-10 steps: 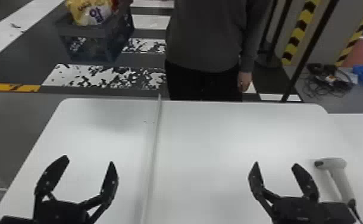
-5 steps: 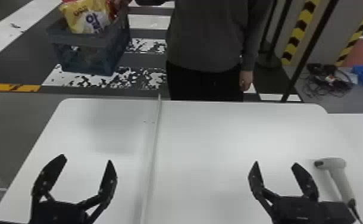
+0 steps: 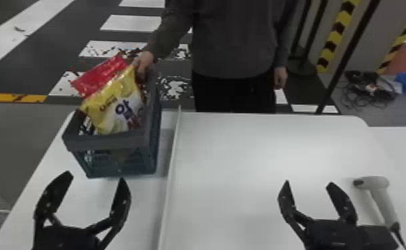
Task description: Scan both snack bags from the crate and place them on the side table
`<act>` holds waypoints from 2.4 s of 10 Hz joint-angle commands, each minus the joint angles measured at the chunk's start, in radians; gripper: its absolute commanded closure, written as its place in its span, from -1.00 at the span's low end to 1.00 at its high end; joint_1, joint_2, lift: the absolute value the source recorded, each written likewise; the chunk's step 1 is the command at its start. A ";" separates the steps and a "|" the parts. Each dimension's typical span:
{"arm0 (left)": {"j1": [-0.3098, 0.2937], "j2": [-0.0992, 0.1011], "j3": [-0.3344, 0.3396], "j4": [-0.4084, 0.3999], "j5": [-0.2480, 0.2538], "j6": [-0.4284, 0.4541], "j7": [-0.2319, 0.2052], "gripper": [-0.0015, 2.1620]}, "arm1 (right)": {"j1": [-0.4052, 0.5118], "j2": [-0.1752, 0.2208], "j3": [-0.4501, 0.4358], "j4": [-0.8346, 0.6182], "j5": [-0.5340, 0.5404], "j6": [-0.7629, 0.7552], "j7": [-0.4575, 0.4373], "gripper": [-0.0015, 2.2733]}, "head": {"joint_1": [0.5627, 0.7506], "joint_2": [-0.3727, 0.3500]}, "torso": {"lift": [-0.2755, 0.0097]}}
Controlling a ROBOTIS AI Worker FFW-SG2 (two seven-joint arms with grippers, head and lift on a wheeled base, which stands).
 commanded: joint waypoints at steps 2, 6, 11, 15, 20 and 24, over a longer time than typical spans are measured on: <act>0.000 0.001 0.000 -0.001 0.000 -0.003 0.000 -0.92 | 0.002 0.000 0.002 -0.001 0.000 0.000 0.000 -0.93 | 0.41 -0.03 | 0.26; 0.006 0.001 0.000 -0.005 -0.002 -0.015 0.014 -0.92 | 0.002 -0.002 0.002 -0.001 0.000 0.000 0.000 -0.93 | 0.41 -0.03 | 0.26; 0.008 0.001 0.011 -0.001 -0.003 -0.064 0.048 -0.87 | -0.002 -0.002 0.005 0.001 0.000 0.000 0.000 -0.93 | 0.41 0.00 | 0.26; -0.092 -0.001 0.078 0.007 0.024 0.062 -0.011 -0.87 | -0.002 -0.002 0.005 0.002 0.000 0.009 0.000 -0.93 | 0.41 0.08 | 0.26; -0.299 0.004 0.180 0.048 0.103 0.421 -0.160 -0.87 | 0.000 -0.003 0.006 -0.003 0.002 0.006 0.000 -0.93 | 0.41 0.23 | 0.26; -0.342 0.007 0.198 0.058 0.081 0.510 -0.284 -0.76 | -0.002 -0.006 0.005 -0.003 0.000 0.009 0.000 -0.93 | 0.41 0.21 | 0.26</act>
